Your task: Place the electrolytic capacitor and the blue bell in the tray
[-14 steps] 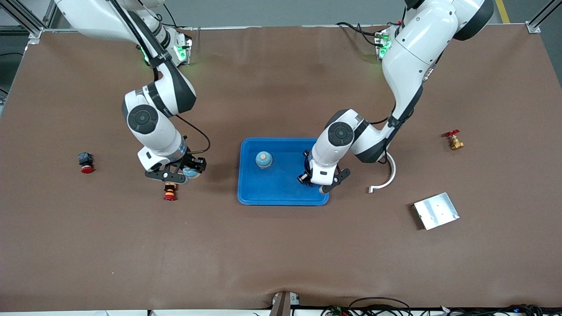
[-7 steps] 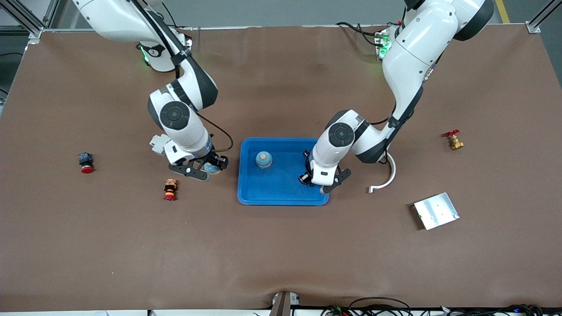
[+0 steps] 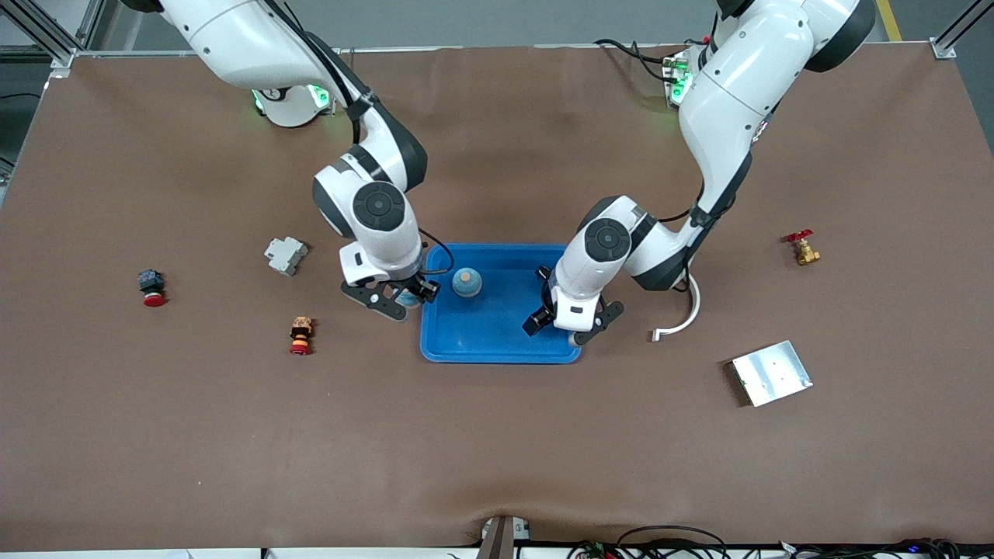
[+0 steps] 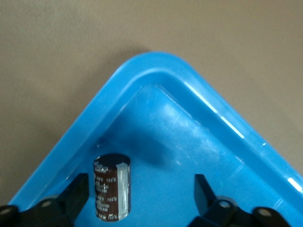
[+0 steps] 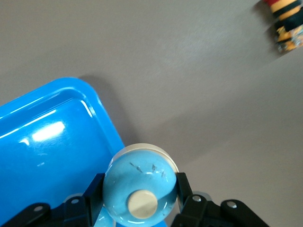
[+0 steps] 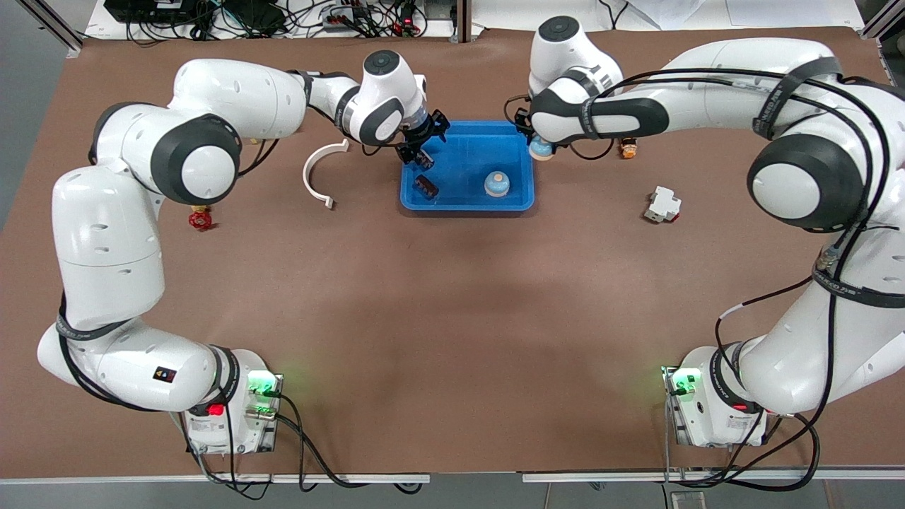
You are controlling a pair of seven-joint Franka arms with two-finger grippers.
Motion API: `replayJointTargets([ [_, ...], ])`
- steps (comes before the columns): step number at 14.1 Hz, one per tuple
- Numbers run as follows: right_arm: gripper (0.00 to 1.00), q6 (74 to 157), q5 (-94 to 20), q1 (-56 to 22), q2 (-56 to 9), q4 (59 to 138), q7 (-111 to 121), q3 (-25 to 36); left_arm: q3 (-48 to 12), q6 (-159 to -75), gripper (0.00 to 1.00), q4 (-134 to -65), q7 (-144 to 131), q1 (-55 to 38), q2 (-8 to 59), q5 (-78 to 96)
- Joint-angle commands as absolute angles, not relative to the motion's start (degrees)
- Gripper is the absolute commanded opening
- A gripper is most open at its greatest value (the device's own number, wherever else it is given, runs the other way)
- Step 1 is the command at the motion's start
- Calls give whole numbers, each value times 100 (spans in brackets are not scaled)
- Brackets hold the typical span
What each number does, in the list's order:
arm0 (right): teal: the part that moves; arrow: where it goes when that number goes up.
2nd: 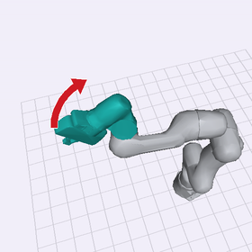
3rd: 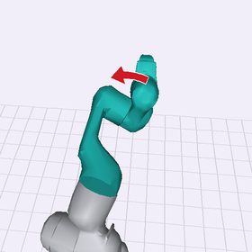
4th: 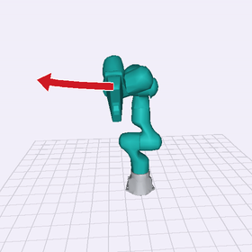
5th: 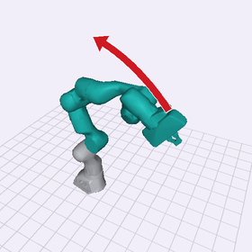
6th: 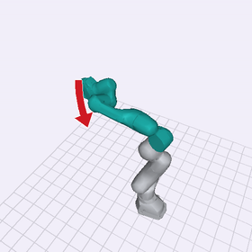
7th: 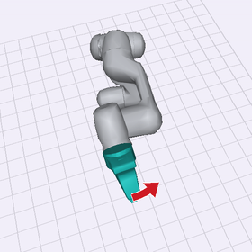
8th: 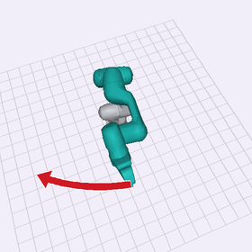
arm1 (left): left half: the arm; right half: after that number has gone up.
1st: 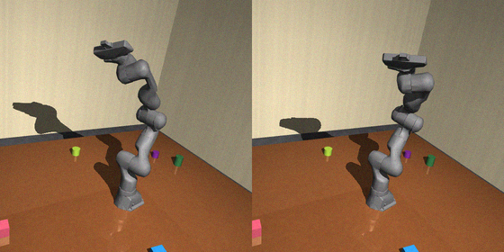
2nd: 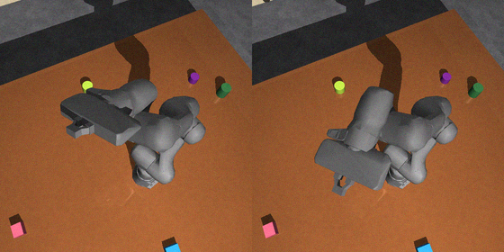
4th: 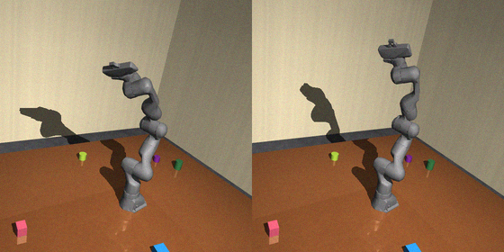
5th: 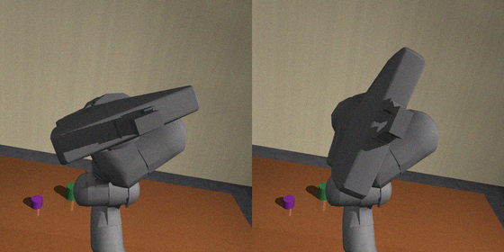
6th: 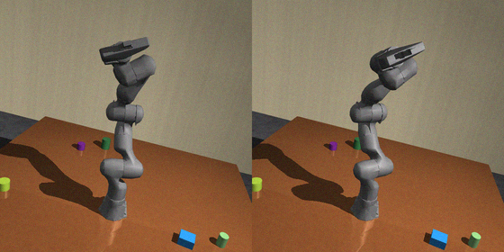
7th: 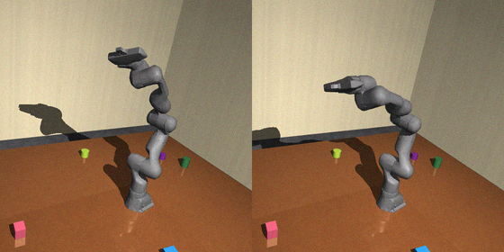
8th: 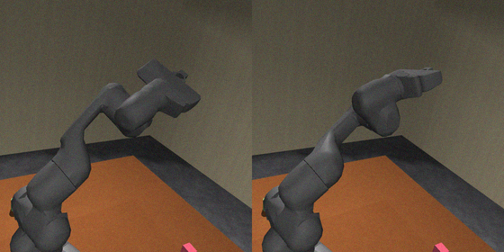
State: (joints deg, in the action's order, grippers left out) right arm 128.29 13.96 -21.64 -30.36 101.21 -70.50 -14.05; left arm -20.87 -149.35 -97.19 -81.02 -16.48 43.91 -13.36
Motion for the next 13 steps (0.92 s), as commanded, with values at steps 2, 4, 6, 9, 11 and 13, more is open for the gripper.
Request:
replayJointTargets([
  [2, 0, 12718, 1582, -2416, -3400, 9677, -7558, -1354, -2092, -14880, 100, -9756, -8051, -1477, 4097, -1283],
  [4, 0, 12753, 1713, -2452, -3585, 9555, -7698, -1345, -2083, -14740, 100, -9756, -8060, -1415, 3956, -1283],
  [6, 0, 12727, 1793, -2548, -3726, 9326, -7970, -1345, -2083, -14521, 100, -9756, -8060, -1310, 3780, -1283],
  [9, 0, 12735, 1810, -2619, -3823, 9246, -8129, -1345, -2092, -14309, 100, -9931, -8025, -1091, 3464, -1283],
  [11, 0, 12735, 1811, -2689, -3937, 9124, -8296, -1336, -2127, -14309, 100, -10063, -7989, -871, 3279, -1283],
  [13, 0, 12735, 1898, -2759, -4060, 8966, -8559, -1336, -2127, -14309, 100, -10247, -7824, -721, 3068, -1283],
])
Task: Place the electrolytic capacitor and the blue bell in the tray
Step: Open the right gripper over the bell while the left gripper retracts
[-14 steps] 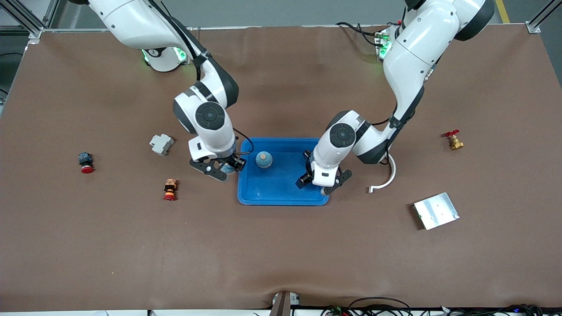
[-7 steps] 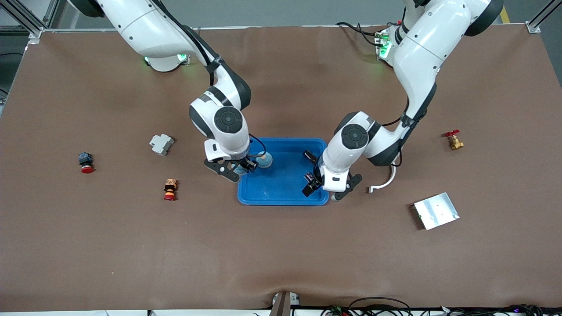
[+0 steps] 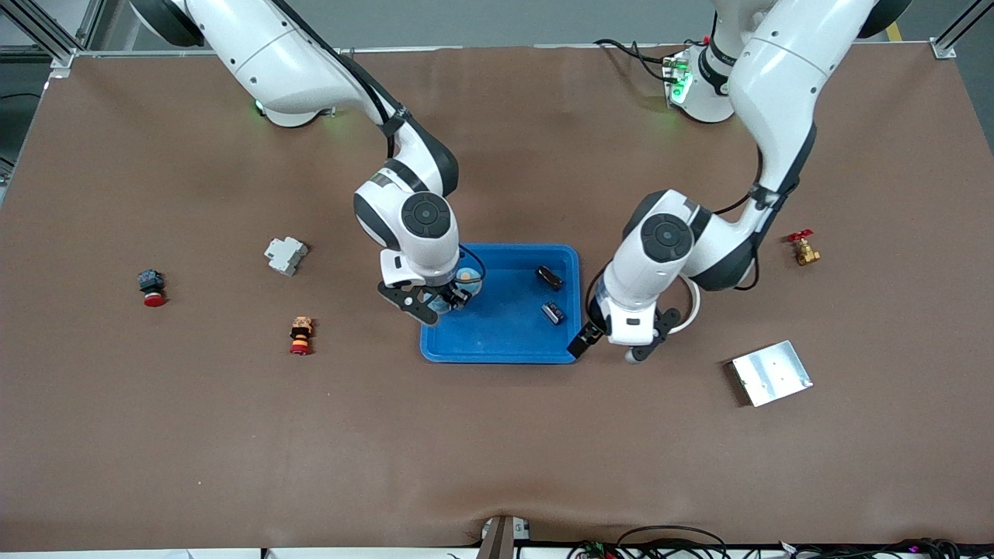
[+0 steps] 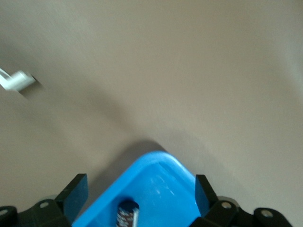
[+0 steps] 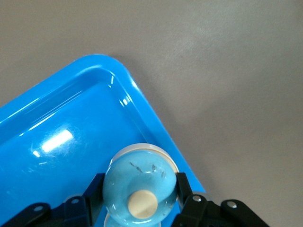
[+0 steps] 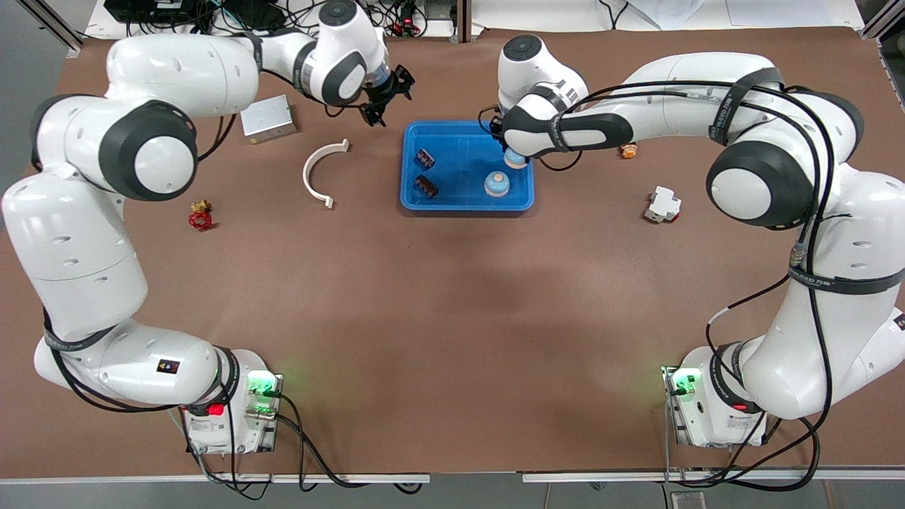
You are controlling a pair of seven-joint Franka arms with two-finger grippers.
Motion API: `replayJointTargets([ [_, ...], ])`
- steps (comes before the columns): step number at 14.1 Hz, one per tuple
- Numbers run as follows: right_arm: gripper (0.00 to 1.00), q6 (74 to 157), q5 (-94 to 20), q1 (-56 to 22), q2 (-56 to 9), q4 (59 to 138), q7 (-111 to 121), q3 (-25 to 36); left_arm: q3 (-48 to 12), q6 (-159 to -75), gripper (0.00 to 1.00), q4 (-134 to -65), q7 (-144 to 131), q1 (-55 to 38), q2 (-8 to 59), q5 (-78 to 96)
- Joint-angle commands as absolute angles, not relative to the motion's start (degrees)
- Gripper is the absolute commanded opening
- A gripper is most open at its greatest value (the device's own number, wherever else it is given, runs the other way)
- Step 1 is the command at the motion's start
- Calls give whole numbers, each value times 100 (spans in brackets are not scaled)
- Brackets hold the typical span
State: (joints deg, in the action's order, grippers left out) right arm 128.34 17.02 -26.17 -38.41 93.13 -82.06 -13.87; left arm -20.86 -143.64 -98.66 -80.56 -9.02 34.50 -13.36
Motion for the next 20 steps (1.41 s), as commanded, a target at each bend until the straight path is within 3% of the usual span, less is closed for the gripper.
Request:
replayJointTargets([
  [1, 0, 12735, 1959, -2803, -4139, 8860, -8735, -1336, -2127, -14300, 100, -10352, -7587, -642, 2980, -1283],
  [4, 0, 12735, 2380, -2935, -4639, 8369, -9235, -1336, -2127, -14300, 100, -10713, -6858, -317, 2708, -1292],
  [10, 0, 12744, 2496, -3032, -4886, 8095, -9457, -1195, -2127, -14291, 100, -11469, -5066, 569, 2005, -1292],
  [14, 0, 12727, 2487, -3032, -4913, 7990, -9492, -1178, -2127, -13528, 100, -11426, -3932, 1070, 1803, -1327],
  [20, 0, 12744, 2496, -3094, -5080, 7805, -9580, -1134, -2127, -13368, 100, -11505, -2665, 1529, 1661, -1318],
])
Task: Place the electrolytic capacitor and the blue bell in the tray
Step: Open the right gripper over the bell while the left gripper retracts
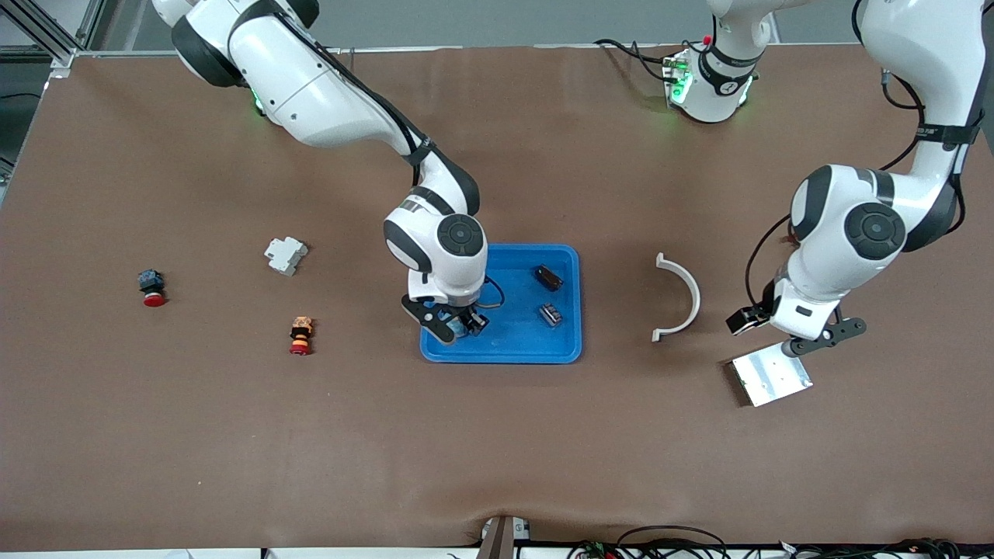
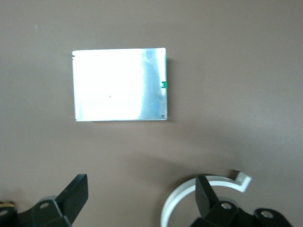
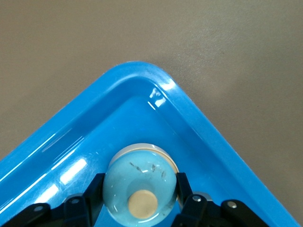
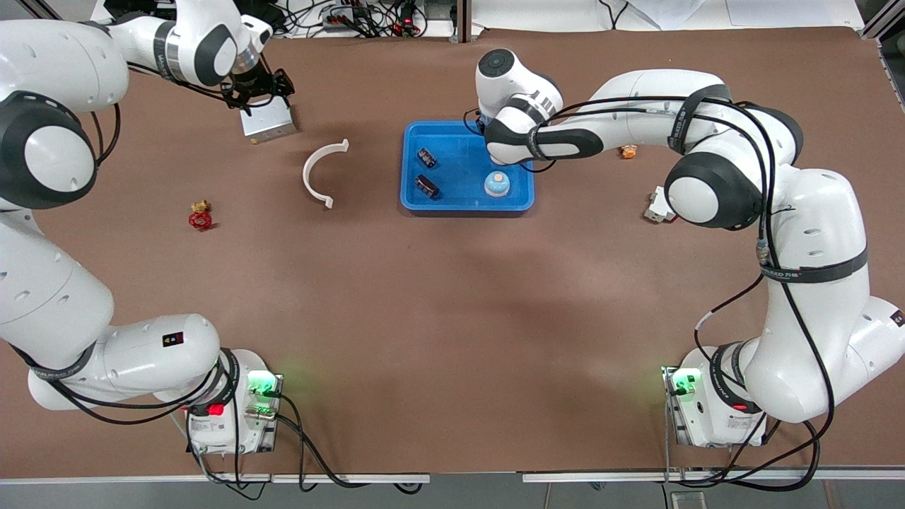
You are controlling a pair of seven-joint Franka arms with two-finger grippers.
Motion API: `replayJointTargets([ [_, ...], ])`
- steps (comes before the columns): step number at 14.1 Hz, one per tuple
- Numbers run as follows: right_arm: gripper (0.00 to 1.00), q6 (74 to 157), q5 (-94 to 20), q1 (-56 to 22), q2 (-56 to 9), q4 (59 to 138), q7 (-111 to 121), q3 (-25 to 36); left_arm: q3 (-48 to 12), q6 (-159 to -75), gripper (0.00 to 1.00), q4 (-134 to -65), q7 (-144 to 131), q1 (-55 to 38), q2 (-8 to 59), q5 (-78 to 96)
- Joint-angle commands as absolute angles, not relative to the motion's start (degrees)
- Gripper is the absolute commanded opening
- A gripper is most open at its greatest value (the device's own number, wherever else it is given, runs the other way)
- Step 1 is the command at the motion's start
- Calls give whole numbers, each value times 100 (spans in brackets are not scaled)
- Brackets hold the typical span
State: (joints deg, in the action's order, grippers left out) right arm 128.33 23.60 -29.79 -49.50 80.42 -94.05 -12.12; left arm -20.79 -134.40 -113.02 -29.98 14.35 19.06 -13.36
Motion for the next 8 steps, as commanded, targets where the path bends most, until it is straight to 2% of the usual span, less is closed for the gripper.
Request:
replayJointTargets([
  [1, 0, 12744, 2496, -3085, -5080, 7813, -9589, -1116, -2136, -13325, 100, -11505, -2480, 1634, 1661, -1327],
  [6, 0, 12744, 2514, -3094, -5098, 7831, -9598, -1116, -2127, -13149, 100, -11435, -1512, 1793, 1740, -1327],
  [8, 15, 12753, 2548, -3085, -5098, 7840, -9589, -1116, -2127, -12703, 100, -11173, -1415, 1793, 1766, -1336],
])
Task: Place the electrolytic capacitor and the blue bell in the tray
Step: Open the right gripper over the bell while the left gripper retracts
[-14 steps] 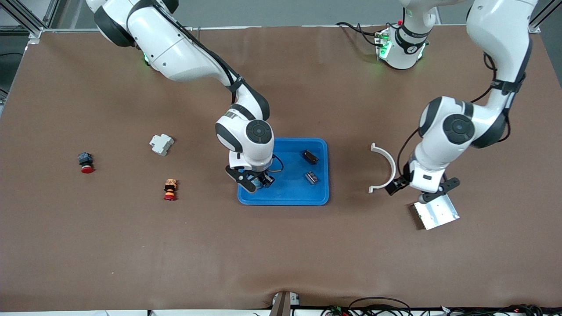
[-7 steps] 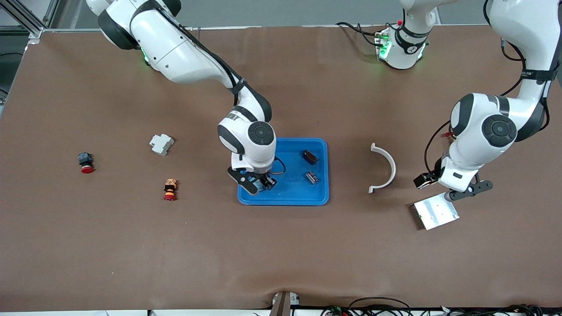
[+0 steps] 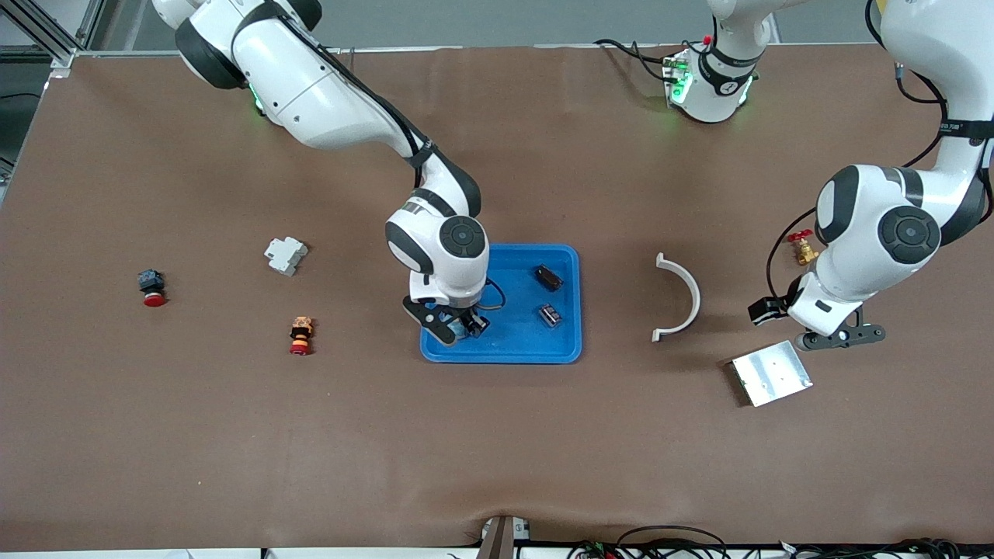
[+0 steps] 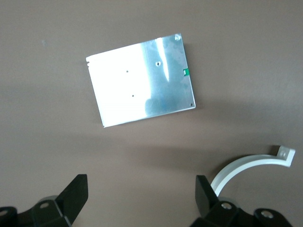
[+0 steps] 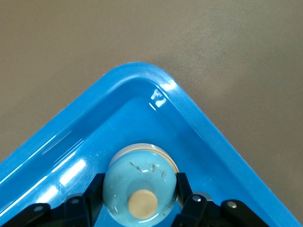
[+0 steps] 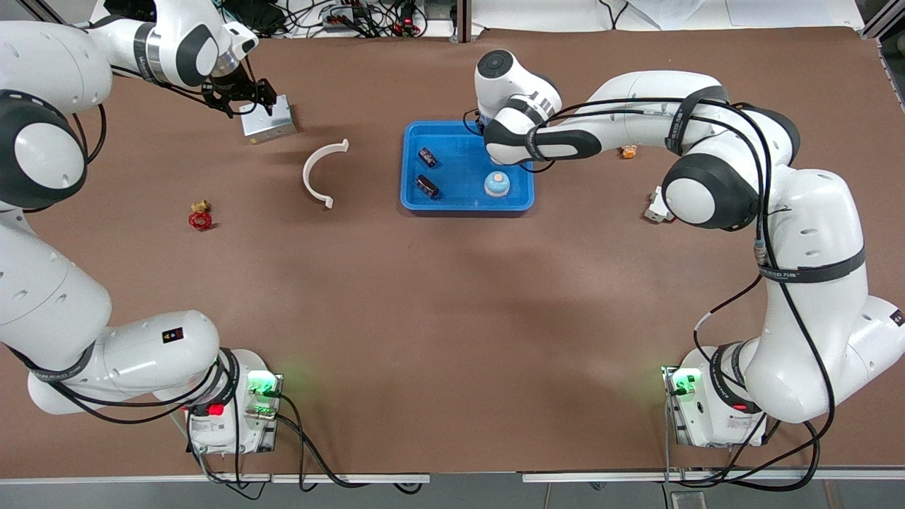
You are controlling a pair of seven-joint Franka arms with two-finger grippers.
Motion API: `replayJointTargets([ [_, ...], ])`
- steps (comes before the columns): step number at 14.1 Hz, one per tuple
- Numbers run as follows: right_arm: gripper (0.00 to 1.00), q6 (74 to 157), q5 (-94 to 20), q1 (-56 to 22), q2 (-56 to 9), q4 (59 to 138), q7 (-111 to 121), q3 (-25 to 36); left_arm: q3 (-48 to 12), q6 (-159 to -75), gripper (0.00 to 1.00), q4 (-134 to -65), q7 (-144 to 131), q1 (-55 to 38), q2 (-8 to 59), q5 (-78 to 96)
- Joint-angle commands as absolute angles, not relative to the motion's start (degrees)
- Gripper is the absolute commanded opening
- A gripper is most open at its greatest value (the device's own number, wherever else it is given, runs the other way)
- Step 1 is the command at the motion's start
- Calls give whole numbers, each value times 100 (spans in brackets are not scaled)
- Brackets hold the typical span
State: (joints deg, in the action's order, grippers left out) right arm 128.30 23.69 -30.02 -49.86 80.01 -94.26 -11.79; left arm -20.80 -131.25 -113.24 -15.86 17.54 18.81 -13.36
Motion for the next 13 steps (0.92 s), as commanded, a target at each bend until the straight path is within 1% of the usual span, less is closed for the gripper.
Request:
replayJointTargets([
  [1, 57, 12753, 2558, -3094, -5098, 7840, -9598, -1116, -2127, -12239, 100, -10858, -1319, 1784, 1871, -1336],
  [2, 100, 12753, 2558, -3094, -5098, 7840, -9650, -1116, -2136, -11825, 100, -10550, -1257, 1784, 1985, -1345],
  [3, 100, 12753, 2627, -3102, -5098, 7849, -9659, -1116, -2136, -11560, 100, -10347, -1222, 1784, 2073, -1345],
  [6, 100, 12762, 2733, -3111, -5098, 7849, -9650, -1116, -2136, -11163, 100, -10099, -1152, 1784, 2118, -1318],
  [9, 100, 12753, 2742, -3103, -5089, 7840, -9572, -1116, -2127, -11118, 100, -10090, -986, 1854, 2057, -1292],
  [11, 100, 12709, 2742, -3059, -5071, 7822, -9545, -1116, -2144, -11040, 100, -10134, -696, 2091, 1768, -1222],
  [13, 100, 12683, 2698, -2988, -5010, 7805, -9510, -1134, -2127, -10768, 100, -10125, -345, 2214, 1478, -811],
])
